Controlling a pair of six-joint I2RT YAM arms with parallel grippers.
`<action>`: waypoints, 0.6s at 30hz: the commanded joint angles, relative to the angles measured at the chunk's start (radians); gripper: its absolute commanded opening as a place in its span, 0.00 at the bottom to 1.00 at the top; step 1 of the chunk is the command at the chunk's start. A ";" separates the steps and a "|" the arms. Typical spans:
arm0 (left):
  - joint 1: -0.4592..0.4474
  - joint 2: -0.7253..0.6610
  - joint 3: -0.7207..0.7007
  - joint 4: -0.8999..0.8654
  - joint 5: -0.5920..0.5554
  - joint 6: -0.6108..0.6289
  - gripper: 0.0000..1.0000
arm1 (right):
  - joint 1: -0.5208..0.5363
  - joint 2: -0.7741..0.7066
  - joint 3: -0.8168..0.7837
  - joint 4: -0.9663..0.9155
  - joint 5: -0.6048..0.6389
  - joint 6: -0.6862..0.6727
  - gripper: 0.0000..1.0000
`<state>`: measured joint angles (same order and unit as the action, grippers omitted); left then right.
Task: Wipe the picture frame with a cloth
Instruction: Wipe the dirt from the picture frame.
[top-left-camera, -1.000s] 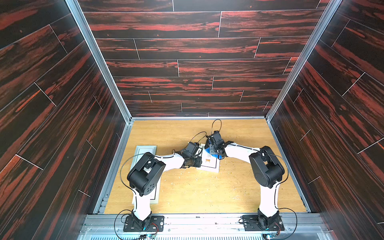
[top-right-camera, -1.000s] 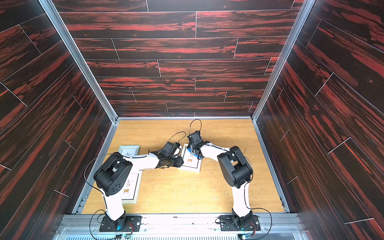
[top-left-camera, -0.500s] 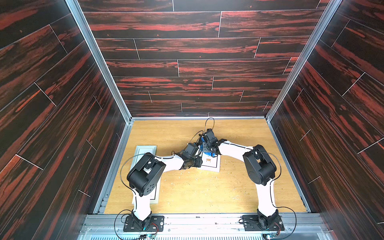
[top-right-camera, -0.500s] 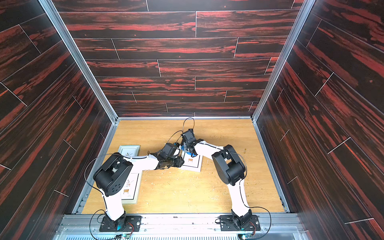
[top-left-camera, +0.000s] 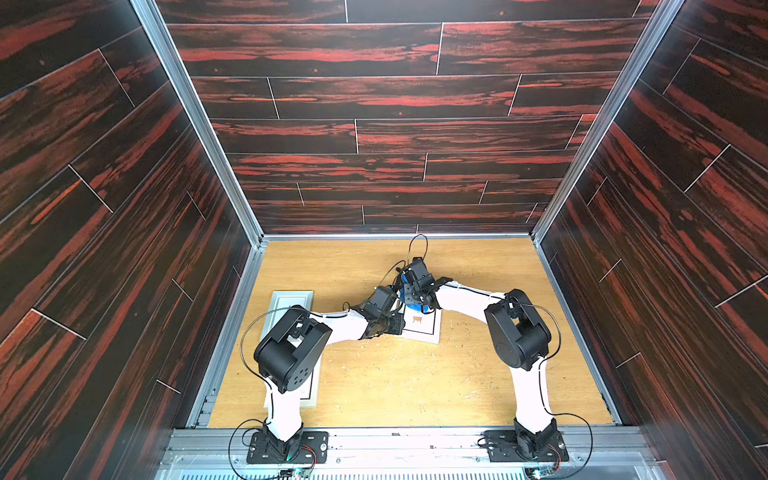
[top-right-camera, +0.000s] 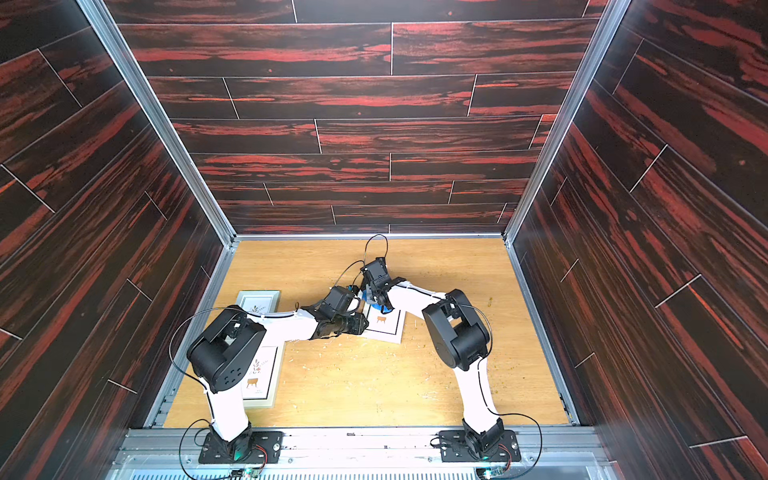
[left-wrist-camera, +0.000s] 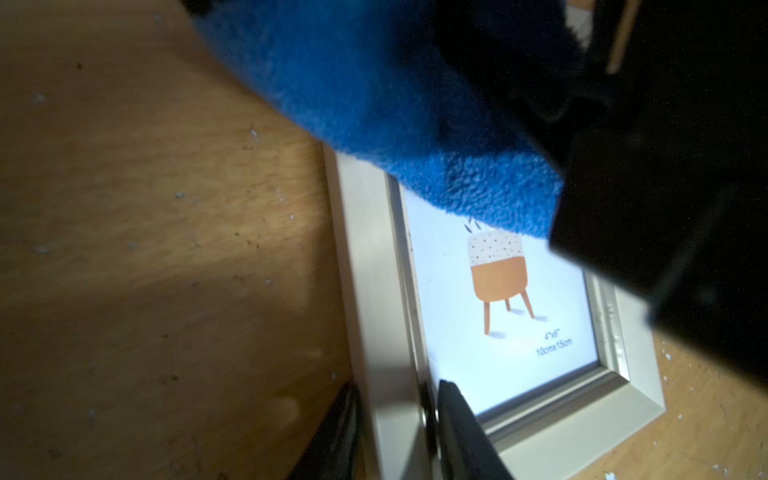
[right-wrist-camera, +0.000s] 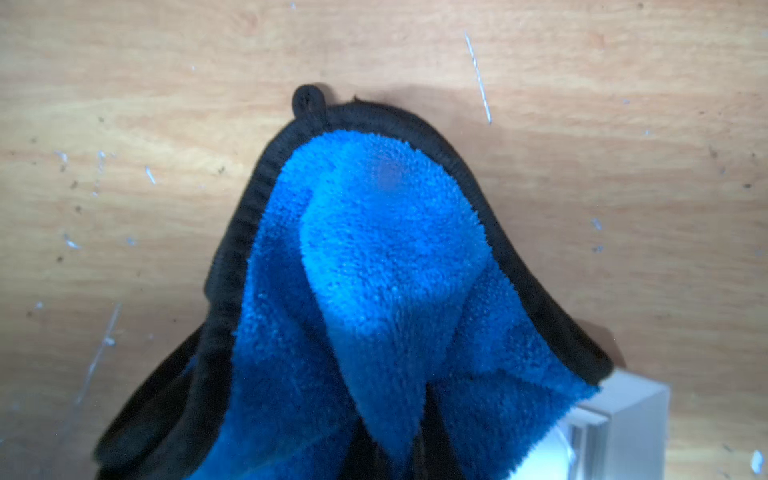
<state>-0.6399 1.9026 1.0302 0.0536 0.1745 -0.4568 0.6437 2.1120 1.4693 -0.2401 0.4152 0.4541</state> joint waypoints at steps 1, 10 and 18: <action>-0.006 0.026 -0.049 -0.126 -0.020 -0.009 0.36 | -0.045 -0.019 -0.044 -0.041 0.049 0.007 0.00; -0.007 0.028 -0.058 -0.118 -0.025 -0.016 0.36 | 0.003 -0.084 -0.173 0.025 -0.045 0.030 0.00; -0.007 0.027 -0.066 -0.112 -0.020 -0.019 0.36 | -0.082 -0.001 -0.027 -0.010 -0.004 0.002 0.00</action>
<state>-0.6415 1.8980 1.0115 0.0814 0.1673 -0.4652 0.6094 2.0670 1.3876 -0.2245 0.4049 0.4652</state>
